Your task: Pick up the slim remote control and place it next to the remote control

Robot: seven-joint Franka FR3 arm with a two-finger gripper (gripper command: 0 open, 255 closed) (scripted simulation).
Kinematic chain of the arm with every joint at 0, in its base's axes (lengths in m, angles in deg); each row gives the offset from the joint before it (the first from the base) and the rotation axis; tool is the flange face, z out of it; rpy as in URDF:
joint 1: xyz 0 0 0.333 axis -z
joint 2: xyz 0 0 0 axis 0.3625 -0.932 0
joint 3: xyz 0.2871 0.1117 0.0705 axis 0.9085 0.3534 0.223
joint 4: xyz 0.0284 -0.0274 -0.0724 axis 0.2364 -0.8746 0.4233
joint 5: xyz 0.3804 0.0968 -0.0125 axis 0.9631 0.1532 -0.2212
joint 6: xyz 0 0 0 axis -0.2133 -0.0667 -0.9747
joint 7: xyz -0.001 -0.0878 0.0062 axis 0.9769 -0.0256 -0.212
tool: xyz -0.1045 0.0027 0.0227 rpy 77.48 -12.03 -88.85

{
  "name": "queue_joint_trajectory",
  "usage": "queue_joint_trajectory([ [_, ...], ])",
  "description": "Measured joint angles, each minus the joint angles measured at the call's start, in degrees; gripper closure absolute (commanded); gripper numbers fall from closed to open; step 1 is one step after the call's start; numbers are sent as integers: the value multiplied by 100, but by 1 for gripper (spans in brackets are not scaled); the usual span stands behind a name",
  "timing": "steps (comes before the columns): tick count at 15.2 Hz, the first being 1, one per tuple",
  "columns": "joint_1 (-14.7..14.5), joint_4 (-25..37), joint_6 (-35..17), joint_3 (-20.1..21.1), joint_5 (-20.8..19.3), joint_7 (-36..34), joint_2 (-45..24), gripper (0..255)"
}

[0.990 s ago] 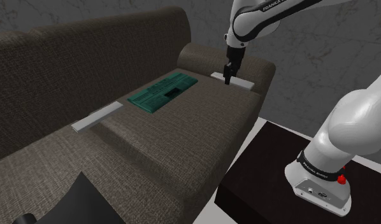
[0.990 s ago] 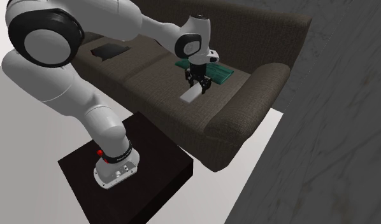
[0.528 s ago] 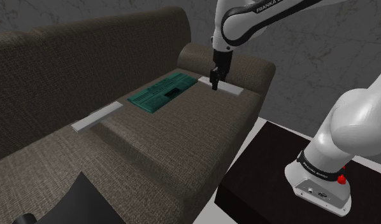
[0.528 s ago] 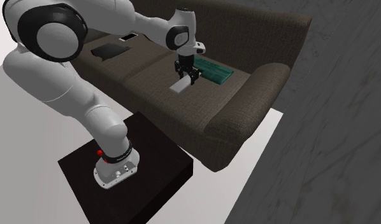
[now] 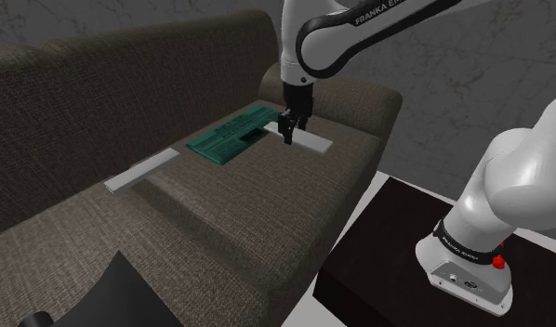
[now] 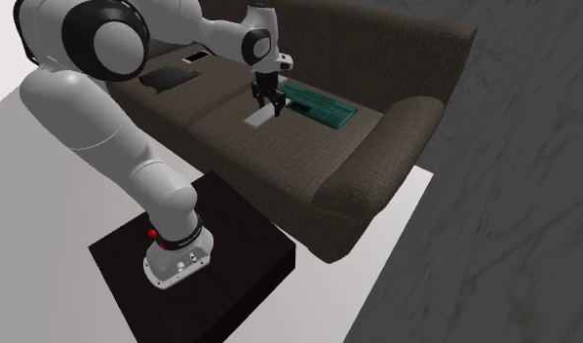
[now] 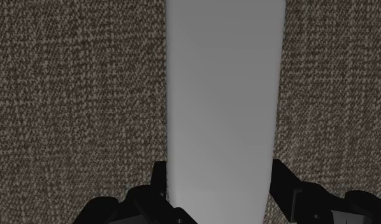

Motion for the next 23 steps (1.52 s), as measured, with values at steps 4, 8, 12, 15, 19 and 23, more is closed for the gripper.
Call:
queue_joint_trajectory([
  [4,-224,417,41,310,-9,-543,-379,255],
  [8,-486,909,135,629,-67,-1153,-785,255],
  [12,-725,1529,242,869,-210,-1702,-1318,255],
  [15,-924,2028,388,1017,-328,-2093,-1687,255],
  [19,-1234,2804,604,1167,-539,-2606,-2292,255],
  [23,-1612,3816,951,1262,-779,-3080,-3004,255],
])
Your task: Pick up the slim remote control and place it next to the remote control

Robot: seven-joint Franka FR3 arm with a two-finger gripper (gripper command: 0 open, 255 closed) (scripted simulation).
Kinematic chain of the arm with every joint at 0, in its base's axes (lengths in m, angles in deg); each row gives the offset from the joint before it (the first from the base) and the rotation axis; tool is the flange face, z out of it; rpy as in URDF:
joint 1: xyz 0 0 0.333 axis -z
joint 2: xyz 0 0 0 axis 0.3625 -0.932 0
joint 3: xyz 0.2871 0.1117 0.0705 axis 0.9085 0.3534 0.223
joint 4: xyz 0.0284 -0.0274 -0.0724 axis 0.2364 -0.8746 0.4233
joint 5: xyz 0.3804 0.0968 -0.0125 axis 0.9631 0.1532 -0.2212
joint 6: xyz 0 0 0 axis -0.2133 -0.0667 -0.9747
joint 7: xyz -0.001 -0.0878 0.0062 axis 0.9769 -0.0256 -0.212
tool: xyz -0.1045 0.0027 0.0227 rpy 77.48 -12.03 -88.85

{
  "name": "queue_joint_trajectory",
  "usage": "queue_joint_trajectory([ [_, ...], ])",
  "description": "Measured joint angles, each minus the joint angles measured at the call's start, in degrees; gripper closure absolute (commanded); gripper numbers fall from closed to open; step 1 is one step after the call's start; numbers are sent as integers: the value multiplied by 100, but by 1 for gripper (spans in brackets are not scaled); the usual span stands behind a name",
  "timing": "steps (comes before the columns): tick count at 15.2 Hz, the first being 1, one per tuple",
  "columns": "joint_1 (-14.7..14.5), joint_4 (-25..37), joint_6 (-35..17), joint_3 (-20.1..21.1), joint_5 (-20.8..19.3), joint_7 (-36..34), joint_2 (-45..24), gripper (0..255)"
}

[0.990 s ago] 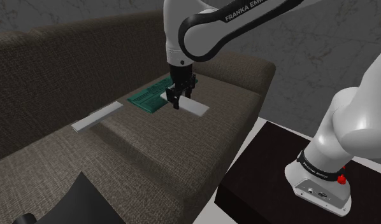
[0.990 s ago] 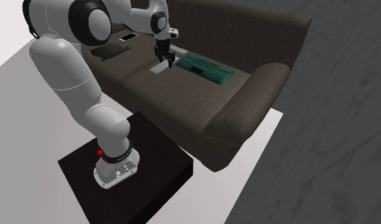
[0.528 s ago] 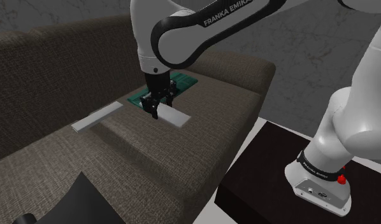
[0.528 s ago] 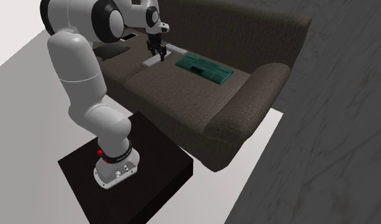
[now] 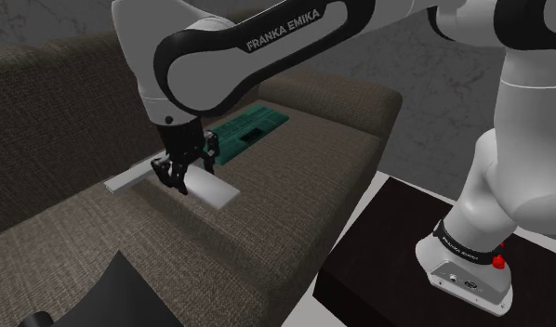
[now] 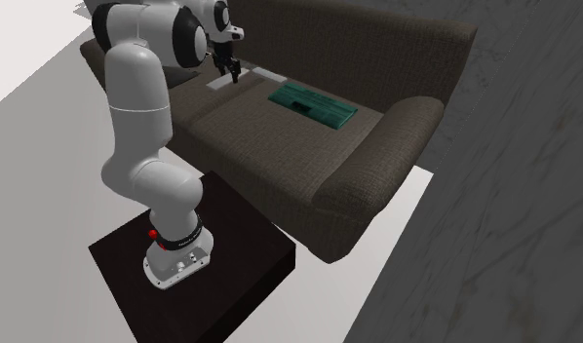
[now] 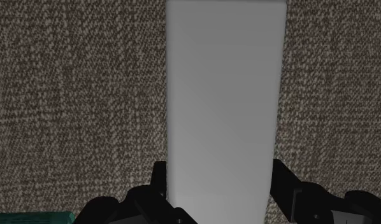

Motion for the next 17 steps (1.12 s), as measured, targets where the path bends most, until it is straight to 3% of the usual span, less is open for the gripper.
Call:
queue_joint_trajectory([
  [7,-732,1993,688,17,-374,-578,-1365,255],
  [17,-773,1713,134,-30,-465,-676,-1654,255],
])
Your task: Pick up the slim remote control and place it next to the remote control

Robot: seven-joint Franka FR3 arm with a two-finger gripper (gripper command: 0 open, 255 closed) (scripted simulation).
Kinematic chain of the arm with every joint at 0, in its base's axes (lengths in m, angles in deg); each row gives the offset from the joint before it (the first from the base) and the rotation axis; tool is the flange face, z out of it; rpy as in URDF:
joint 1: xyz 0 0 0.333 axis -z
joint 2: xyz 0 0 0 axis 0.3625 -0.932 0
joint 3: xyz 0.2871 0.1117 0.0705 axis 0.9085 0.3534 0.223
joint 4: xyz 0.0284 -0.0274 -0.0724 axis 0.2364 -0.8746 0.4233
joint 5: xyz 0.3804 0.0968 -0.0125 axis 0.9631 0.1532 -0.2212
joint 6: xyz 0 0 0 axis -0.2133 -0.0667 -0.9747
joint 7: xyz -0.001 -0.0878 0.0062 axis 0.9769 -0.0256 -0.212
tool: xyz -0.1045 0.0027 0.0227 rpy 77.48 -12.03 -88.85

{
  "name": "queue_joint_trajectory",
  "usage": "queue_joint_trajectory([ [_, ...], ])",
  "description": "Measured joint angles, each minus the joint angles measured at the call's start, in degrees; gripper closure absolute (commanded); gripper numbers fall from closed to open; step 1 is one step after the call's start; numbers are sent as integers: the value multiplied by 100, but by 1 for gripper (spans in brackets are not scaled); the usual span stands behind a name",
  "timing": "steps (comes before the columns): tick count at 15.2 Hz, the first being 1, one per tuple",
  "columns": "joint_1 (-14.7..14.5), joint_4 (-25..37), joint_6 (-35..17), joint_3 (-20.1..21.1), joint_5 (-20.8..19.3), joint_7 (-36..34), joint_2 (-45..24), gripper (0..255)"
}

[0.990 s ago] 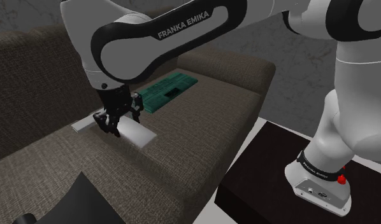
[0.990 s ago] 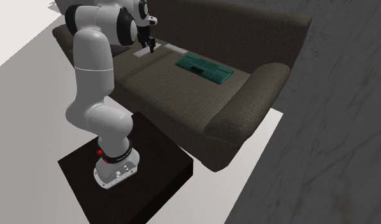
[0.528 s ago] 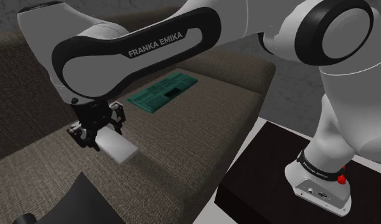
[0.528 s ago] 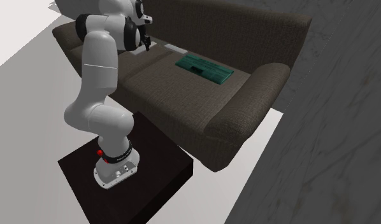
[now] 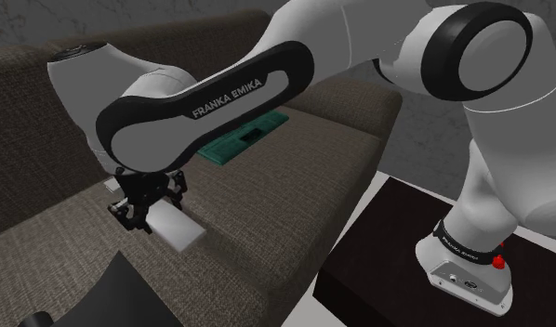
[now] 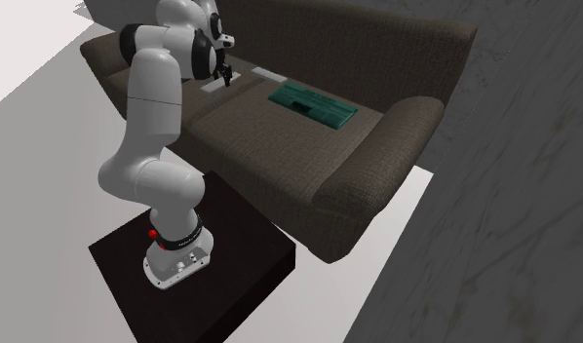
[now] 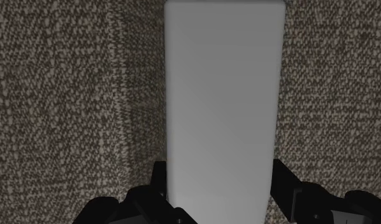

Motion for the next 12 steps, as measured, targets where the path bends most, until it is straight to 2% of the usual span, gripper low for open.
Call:
queue_joint_trajectory([
  [5,-2,-127,-238,-24,-37,-22,-117,255],
  [10,-2,-147,-266,-26,-40,-26,-122,255],
  [11,-2,-146,-266,-26,-40,-26,-123,0],
  [12,-2,-146,-266,-26,-40,-27,-123,0],
])
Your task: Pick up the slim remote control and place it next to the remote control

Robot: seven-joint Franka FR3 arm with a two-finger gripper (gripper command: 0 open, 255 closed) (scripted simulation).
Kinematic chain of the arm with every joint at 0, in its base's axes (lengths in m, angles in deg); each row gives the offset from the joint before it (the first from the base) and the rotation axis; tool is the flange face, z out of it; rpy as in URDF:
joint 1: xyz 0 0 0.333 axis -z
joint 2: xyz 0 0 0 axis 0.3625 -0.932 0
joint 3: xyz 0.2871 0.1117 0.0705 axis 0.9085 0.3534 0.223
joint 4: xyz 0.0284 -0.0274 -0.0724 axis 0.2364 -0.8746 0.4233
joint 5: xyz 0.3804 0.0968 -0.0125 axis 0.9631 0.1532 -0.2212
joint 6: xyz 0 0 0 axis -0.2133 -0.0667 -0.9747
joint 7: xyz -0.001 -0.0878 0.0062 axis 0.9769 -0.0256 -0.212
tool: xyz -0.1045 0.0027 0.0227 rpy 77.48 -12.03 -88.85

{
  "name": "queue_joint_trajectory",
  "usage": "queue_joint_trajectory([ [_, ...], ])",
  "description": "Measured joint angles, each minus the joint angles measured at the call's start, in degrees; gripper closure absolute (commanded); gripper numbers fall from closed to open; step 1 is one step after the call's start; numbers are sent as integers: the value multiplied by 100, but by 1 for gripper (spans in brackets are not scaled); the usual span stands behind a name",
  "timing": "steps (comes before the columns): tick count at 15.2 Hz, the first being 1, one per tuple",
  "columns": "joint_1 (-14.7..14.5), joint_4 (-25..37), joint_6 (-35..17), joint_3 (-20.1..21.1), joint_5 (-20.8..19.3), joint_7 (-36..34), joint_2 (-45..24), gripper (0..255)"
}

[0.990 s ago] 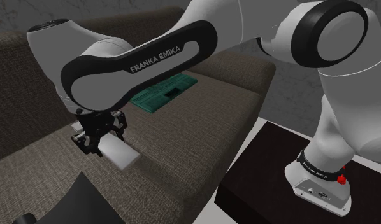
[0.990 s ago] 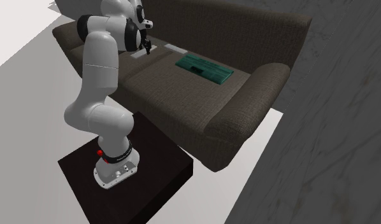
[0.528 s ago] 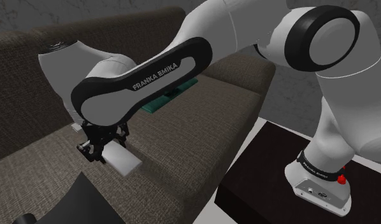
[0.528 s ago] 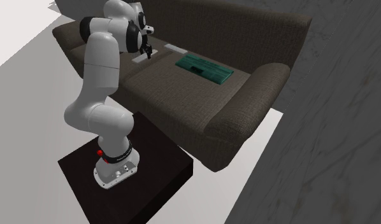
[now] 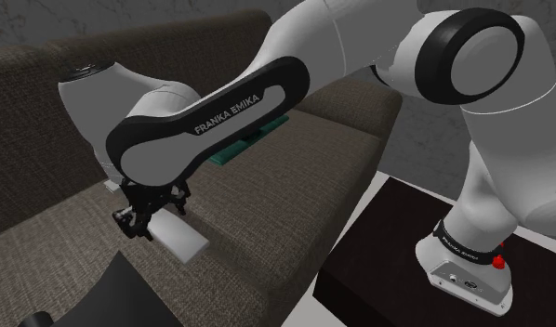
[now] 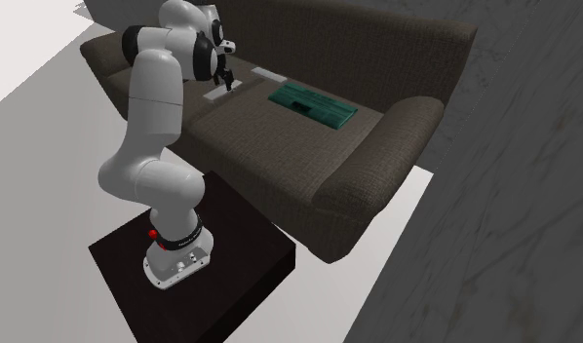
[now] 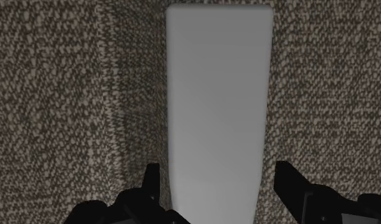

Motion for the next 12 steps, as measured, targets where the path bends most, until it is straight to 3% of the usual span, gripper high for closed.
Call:
queue_joint_trajectory([
  [5,0,1,0,0,0,0,0,0],
  [12,-16,416,588,44,70,56,187,0],
])
